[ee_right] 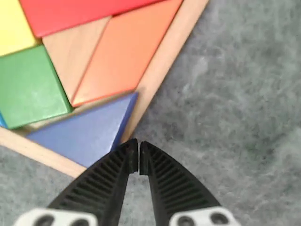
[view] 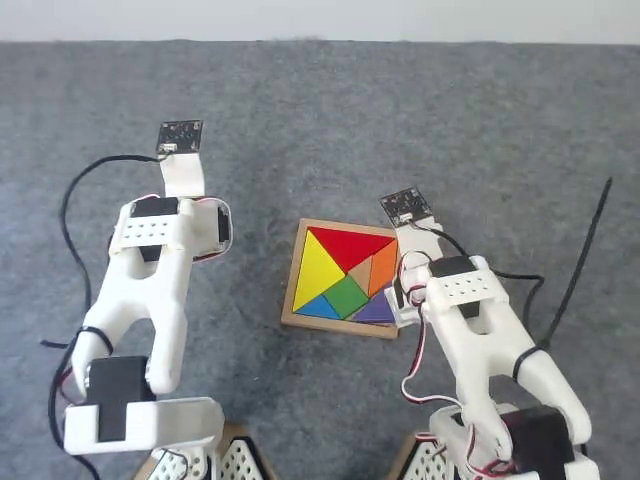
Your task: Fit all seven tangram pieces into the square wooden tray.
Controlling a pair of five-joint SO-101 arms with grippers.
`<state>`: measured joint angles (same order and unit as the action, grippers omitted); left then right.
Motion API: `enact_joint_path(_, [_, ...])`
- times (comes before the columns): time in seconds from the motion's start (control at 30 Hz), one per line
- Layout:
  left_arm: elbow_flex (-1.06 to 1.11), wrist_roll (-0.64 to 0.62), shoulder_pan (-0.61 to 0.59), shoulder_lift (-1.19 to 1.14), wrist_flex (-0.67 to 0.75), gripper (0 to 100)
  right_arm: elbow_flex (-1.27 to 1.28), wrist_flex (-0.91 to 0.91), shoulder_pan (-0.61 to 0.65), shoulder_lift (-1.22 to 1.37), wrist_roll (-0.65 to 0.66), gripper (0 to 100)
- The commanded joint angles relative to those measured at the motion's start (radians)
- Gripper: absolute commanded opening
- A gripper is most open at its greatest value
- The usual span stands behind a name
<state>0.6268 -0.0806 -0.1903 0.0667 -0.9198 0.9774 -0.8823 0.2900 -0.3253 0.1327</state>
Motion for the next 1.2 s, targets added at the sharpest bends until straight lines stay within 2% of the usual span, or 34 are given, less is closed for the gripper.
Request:
enact_joint_path(0.0, [-0.010, -0.008, 0.009, 0.049, 0.018, 9, -0.015, -0.013, 0.007, -0.010, -0.014, 0.8])
enact_joint_path(0.3, [-0.010, -0.008, 0.011, 0.049, 0.018, 9, -0.020, 0.012, 0.191, -0.008, -0.014, 0.8])
enact_joint_path(0.5, [-0.010, -0.008, 0.011, 0.049, 0.018, 9, -0.025, -0.005, 0.139, -0.024, -0.014, 0.7])
enact_joint_path(0.7, [-0.013, -0.008, 0.011, 0.049, 0.018, 9, -0.014, -0.065, 0.137, -0.200, -0.015, 0.7])
enact_joint_path(0.83, [-0.012, -0.008, 0.011, 0.049, 0.018, 9, 0.017, -0.062, 0.196, -0.283, -0.078, 0.9])
enact_joint_path(0.93, [-0.008, -0.008, 0.011, 0.049, 0.018, 9, 0.038, -0.071, 0.243, -0.283, -0.077, 0.9])
enact_joint_path(1.17, [-0.008, -0.008, 0.011, 0.049, 0.018, 9, 0.074, -0.064, 0.243, -0.286, -0.077, 0.8])
